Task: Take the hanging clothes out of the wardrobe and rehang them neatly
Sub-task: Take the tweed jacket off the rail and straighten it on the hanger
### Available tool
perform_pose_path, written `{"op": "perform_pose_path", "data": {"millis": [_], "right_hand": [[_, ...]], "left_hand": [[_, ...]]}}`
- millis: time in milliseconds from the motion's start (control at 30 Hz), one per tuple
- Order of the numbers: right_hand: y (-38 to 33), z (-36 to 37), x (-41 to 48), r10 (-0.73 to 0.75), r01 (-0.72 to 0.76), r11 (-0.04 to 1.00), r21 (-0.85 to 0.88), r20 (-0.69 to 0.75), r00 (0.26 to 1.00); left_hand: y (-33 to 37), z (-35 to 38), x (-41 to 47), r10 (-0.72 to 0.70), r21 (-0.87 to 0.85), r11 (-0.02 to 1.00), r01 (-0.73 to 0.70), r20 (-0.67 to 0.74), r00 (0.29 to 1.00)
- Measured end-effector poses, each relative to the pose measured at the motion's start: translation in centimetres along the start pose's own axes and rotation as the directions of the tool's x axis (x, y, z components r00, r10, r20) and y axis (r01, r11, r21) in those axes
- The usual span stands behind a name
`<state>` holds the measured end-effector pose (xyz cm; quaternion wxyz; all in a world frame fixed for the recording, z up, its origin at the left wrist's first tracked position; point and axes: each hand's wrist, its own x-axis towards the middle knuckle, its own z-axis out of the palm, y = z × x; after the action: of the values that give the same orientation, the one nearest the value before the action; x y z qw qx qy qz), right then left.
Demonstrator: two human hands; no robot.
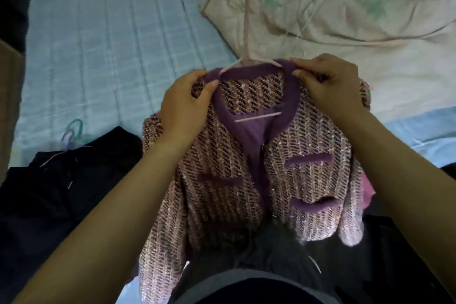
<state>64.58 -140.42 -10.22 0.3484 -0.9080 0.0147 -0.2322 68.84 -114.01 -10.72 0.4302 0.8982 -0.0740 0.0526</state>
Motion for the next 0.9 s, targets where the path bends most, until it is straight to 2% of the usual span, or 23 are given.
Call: {"op": "perform_pose_path", "data": {"millis": [67,133,200,267,333,400,500,633,767,900], "right_hand": [[1.4,1.8,3.2,-0.002,0.000,0.999,0.045,0.046,0.999],[3.2,4.0,5.7,-0.011,0.001,0.998,0.067,0.152,0.988],[5.6,6.4,7.2,-0.014,0.001,0.999,0.045,0.288,0.958],[8.4,8.9,7.9,0.005,-0.015,1.000,0.022,0.393,0.919],[11.0,11.3,7.7,0.035,-0.017,0.999,-0.041,0.502,0.864],[12.7,13.3,7.1,0.082,-0.003,0.992,-0.126,0.625,0.776],[13.4,15.3,5.2,0.026,0.109,0.985,-0.137,0.730,0.682],[12.1,15.6,1.6,-0.016,0.272,0.948,-0.164,0.831,0.556],[9.8,14.0,-1.6,-0.101,0.355,0.928,-0.110,0.844,0.526],[5.9,13.6,-3.2,-0.142,0.430,0.900,-0.070,0.886,0.442]], "left_hand": [[-0.9,0.9,2.5,-0.023,0.052,0.998,0.025,-0.035,0.999],[-2.2,2.1,4.2,-0.052,0.119,0.991,0.056,-0.035,0.998],[-3.8,3.7,5.4,-0.104,0.268,0.959,0.094,0.024,0.994],[-5.3,5.6,5.9,-0.214,0.414,0.898,0.152,0.108,0.971],[-6.5,7.6,5.5,-0.287,0.499,0.852,0.156,0.195,0.938],[-7.3,9.3,4.0,-0.305,0.571,0.813,0.117,0.246,0.920],[-7.7,10.7,1.2,-0.399,0.650,0.744,0.155,0.246,0.884],[-7.7,11.0,-2.9,-0.453,0.639,0.731,0.241,0.190,0.871],[-7.0,10.8,-7.4,-0.499,0.551,0.747,0.373,0.094,0.861],[-5.8,9.0,-12.2,-0.595,0.484,0.701,0.523,-0.006,0.804]]}}
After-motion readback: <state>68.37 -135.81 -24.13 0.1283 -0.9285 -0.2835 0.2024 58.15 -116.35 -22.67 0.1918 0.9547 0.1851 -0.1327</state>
